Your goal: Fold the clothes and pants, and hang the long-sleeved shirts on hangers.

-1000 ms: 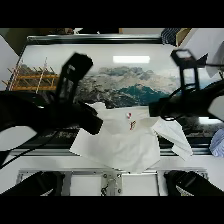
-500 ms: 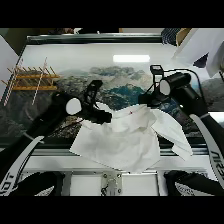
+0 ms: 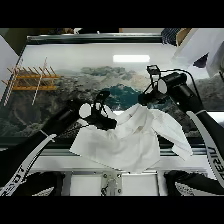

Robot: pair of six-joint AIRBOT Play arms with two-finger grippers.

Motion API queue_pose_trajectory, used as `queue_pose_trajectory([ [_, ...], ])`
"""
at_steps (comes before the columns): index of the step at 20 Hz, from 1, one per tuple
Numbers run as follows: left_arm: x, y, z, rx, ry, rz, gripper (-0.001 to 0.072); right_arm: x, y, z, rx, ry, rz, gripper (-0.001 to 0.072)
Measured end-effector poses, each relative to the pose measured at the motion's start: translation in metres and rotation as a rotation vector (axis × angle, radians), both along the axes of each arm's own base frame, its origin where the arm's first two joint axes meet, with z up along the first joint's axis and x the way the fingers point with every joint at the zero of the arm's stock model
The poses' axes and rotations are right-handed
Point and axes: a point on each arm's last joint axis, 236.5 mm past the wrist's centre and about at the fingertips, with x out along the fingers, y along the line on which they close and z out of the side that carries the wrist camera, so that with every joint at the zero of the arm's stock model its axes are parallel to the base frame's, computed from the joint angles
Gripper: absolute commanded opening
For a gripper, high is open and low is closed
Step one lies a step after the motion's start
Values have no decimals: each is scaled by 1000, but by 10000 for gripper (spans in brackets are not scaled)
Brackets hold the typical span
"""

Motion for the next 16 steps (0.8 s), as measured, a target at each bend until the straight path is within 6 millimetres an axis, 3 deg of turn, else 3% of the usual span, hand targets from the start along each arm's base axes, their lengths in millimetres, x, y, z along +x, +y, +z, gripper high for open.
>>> queue_pose_trajectory([
  [2,2,3,8,-4,-31,-5,15,-10,9,18,22,-24,-10,574],
  [5,2,6,17,-7,-55,-12,15,-30,24,25,23,-4,-46,574],
  [11,-1,9,20,3,-59,-30,15,-57,37,13,-70,42,-166,574],
  [16,-4,8,20,7,-67,-56,15,-57,49,2,-83,25,-233,555],
])
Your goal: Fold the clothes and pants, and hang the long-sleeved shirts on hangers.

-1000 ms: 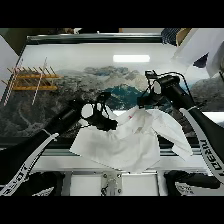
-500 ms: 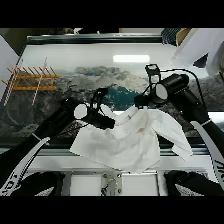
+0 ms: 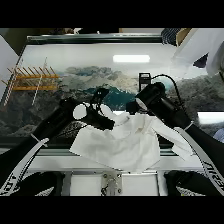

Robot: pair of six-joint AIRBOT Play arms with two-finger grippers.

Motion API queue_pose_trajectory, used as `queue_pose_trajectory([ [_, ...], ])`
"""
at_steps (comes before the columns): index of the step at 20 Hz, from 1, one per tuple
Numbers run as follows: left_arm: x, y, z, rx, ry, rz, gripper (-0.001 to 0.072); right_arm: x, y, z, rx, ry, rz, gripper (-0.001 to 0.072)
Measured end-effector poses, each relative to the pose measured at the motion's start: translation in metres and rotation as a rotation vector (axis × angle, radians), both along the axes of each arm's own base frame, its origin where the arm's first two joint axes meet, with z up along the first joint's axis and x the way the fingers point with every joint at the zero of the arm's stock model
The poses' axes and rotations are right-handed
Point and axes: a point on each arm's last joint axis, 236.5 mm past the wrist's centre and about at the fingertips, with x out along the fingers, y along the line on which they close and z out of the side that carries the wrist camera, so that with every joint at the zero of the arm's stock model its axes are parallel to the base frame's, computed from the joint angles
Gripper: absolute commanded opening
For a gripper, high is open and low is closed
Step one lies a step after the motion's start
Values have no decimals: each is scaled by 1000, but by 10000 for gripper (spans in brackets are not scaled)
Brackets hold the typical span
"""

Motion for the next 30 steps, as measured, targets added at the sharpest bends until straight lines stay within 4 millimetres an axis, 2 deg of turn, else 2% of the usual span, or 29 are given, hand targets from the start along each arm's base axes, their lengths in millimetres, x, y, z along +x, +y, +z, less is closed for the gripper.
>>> queue_pose_trajectory([
  [4,-7,-8,1,-3,-12,-41,15,10,5,-5,-11,-18,-13,554],
  [9,-14,-16,1,-8,-21,-75,15,33,10,-4,-62,-42,34,553],
  [12,-15,-18,1,-8,-22,-79,15,38,2,-11,-151,0,78,552],
  [13,-15,-18,1,-8,-23,-80,15,37,-1,-15,-178,23,90,532],
  [14,-15,-18,1,-8,-23,-80,15,35,-4,-19,-204,50,96,431],
  [15,-16,-18,1,-8,-22,-81,15,32,-7,-24,-230,78,99,386],
  [19,-17,-15,-1,7,-17,-87,15,21,-17,-33,-298,159,117,372],
  [24,-17,-3,-6,60,-21,-102,15,13,-24,-27,-329,198,154,370],
  [25,-16,0,-6,69,-21,-101,15,12,-25,-23,-330,198,162,313],
  [26,-15,2,-7,74,-16,-97,15,12,-26,-19,-327,193,168,148],
  [27,-14,6,-7,81,-13,-91,15,11,-26,-14,-324,186,178,93],
  [30,-6,16,-3,83,-18,-62,15,10,-29,0,-313,160,189,93],
])
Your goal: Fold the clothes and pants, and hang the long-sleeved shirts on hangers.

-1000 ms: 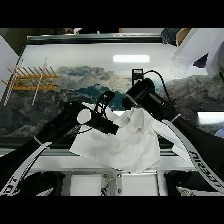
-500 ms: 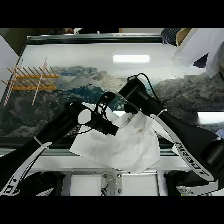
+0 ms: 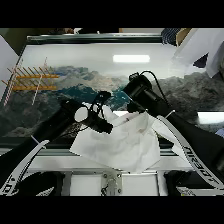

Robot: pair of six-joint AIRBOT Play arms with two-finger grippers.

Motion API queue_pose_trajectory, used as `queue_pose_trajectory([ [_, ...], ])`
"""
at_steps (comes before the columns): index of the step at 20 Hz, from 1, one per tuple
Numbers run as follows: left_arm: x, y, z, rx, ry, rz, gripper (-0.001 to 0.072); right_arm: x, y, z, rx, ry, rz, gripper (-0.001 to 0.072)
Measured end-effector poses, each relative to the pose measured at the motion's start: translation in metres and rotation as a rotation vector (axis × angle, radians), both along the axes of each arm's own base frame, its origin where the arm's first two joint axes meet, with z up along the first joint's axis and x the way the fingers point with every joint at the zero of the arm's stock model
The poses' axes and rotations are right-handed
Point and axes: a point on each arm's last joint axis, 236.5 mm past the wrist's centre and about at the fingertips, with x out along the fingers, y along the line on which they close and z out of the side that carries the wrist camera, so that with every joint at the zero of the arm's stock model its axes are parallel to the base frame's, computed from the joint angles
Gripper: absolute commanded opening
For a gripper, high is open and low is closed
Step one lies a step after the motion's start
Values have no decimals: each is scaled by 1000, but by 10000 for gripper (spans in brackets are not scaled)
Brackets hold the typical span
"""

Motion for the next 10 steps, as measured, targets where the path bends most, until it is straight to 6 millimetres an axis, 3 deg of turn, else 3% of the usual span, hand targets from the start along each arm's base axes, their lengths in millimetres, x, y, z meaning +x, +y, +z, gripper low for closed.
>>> queue_pose_trajectory([
  [4,6,9,18,-25,-40,25,15,-5,0,20,27,-31,16,87],
  [5,8,10,23,-35,-53,30,15,-7,1,28,39,-46,20,20],
  [6,12,12,32,-49,-75,38,15,-8,2,39,59,-71,30,21],
  [10,41,19,99,-137,-219,70,15,-9,6,101,170,-208,50,20],
])
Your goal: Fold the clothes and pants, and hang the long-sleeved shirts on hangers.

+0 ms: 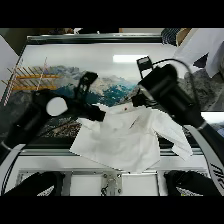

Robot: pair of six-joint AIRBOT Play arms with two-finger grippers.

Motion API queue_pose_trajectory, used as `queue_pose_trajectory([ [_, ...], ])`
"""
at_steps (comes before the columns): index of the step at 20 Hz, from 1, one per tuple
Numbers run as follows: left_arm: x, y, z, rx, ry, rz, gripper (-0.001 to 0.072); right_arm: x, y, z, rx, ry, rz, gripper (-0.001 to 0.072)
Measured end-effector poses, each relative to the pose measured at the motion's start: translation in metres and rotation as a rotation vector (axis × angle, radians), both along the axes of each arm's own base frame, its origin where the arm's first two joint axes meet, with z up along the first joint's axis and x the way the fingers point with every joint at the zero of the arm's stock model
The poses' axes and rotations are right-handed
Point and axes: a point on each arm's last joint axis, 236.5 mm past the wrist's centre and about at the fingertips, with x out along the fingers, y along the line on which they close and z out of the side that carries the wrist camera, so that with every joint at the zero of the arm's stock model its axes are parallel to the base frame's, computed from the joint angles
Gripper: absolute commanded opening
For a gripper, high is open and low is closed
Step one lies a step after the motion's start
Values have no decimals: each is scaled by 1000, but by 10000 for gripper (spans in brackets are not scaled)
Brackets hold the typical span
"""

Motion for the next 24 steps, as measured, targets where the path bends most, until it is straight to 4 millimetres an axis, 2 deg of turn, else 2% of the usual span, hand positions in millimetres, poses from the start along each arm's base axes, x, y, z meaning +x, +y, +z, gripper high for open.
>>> queue_pose_trajectory([
  [2,11,4,44,-45,-95,4,15,-8,1,30,77,-63,-5,21],
  [3,12,6,59,-57,-122,1,15,-14,2,40,113,-84,-10,21],
  [4,10,9,71,-64,-143,-2,15,-24,2,48,146,-100,-14,21],
  [6,-1,17,73,-57,-140,-8,15,-47,1,49,194,-103,-33,21],
  [9,-21,24,42,-36,-84,-8,15,-82,-1,21,263,-58,-89,21],
  [12,-34,22,5,-26,-6,2,15,-92,4,-8,349,-16,-132,21],
  [16,-37,14,-25,-28,74,11,15,-80,3,-28,423,32,-154,21],
  [20,-37,4,-45,-36,143,18,15,-62,-8,-49,405,77,-146,21],
  [24,-35,0,-61,-25,190,22,15,-49,-4,-68,385,116,-88,21],
])
